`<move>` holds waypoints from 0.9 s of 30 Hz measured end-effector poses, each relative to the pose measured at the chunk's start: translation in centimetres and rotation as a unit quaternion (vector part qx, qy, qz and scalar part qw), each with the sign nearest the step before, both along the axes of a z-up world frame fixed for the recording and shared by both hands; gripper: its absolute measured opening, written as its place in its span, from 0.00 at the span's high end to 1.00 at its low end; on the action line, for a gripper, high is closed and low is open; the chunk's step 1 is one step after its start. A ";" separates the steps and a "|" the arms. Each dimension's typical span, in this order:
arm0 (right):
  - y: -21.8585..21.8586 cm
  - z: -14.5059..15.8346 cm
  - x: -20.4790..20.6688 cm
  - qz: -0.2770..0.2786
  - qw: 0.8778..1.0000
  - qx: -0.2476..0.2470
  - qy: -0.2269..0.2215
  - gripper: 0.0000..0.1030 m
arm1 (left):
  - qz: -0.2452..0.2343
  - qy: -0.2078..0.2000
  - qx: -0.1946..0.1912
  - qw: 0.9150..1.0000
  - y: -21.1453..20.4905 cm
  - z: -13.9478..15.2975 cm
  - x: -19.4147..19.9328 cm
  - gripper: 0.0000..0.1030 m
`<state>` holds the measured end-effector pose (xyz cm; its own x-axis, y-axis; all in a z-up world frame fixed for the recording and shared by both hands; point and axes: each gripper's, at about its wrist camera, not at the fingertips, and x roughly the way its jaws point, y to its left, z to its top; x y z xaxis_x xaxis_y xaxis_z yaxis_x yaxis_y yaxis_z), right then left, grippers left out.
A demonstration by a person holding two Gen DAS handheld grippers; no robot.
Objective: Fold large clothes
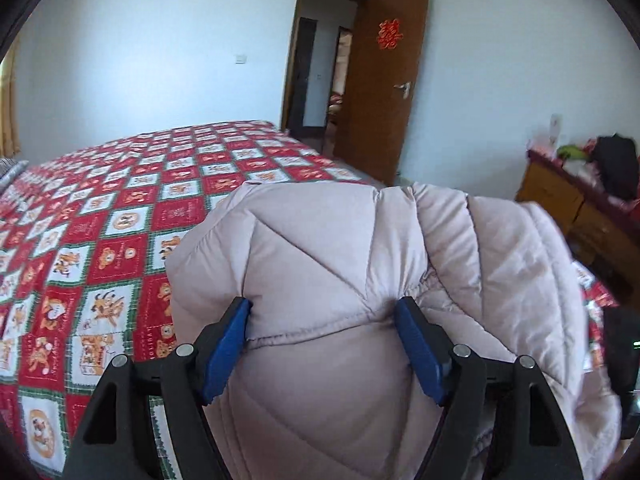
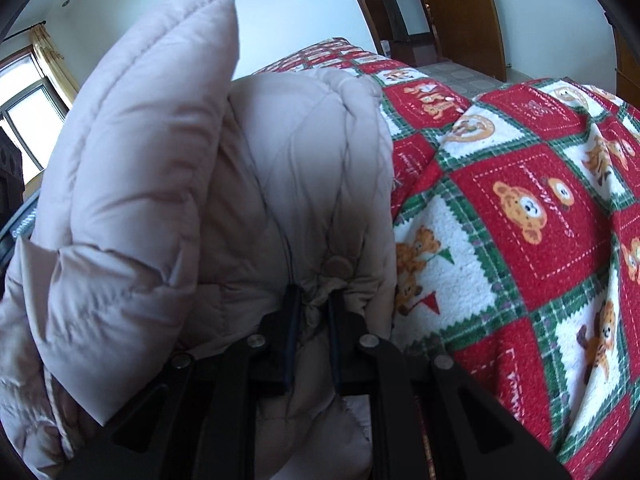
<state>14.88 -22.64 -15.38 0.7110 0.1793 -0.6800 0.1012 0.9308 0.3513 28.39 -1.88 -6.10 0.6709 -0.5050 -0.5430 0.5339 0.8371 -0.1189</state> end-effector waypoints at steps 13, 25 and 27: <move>-4.5 5.4 -3.4 -0.029 0.996 0.057 -0.058 0.76 | 0.022 -0.043 0.142 0.989 -4.3 -3.3 -0.4 0.24; 0.4 8.0 2.5 0.054 0.998 -0.021 -0.036 0.71 | 0.029 -0.048 0.150 0.987 -4.3 -3.4 -0.4 0.24; -0.2 6.7 2.5 0.044 0.998 -0.022 -0.027 0.72 | 0.030 -0.047 0.149 0.987 -4.2 -3.4 -0.4 0.24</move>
<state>17.38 -22.79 -8.68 0.7294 0.2131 -0.6501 0.0014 0.9497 0.3130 28.04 -6.12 -9.48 0.7496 -0.2901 -0.5949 0.4791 0.8580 0.1853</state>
